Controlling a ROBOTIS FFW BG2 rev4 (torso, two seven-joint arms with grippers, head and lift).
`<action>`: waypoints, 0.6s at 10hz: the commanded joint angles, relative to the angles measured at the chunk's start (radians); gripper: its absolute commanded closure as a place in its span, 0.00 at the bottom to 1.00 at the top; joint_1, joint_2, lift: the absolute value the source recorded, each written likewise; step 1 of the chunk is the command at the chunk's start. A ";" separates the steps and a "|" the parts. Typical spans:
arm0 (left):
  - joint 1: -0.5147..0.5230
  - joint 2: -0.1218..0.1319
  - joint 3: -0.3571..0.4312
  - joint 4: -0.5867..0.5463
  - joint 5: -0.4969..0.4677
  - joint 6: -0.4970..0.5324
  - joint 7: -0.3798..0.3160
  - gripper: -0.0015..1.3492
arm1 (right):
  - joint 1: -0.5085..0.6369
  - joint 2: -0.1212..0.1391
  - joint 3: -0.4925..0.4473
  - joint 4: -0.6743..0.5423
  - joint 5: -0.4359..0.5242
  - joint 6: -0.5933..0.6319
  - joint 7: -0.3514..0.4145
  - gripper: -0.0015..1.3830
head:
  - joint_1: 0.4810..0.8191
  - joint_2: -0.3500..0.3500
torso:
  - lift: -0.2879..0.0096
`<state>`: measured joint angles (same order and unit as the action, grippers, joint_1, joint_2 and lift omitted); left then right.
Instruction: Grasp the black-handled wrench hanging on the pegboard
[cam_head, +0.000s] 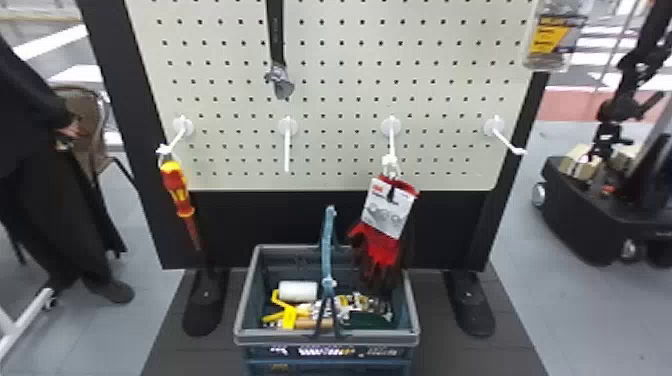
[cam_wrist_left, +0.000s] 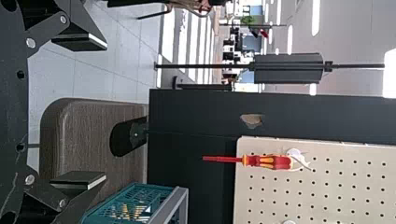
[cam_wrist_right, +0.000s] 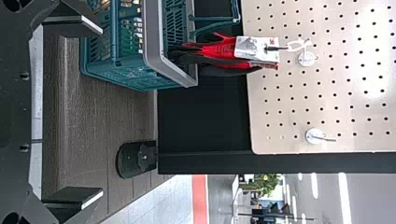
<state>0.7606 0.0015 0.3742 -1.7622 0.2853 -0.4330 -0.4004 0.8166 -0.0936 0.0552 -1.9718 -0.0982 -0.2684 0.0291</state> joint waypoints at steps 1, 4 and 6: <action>-0.002 -0.004 -0.003 -0.001 0.002 0.000 0.000 0.23 | 0.000 0.000 0.000 0.002 0.000 0.000 0.000 0.07 | 0.20 0.50 | 0.63; -0.002 -0.004 -0.005 -0.004 0.003 0.004 0.000 0.23 | 0.000 0.000 0.000 0.002 0.000 0.002 0.000 0.07 | 0.20 0.50 | 0.63; -0.002 -0.004 -0.009 -0.011 0.003 0.019 0.000 0.23 | 0.000 0.000 0.000 0.002 -0.002 0.002 0.000 0.07 | 0.20 0.50 | 0.63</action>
<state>0.7588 0.0015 0.3671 -1.7714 0.2884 -0.4198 -0.4004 0.8166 -0.0936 0.0552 -1.9697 -0.0994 -0.2669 0.0291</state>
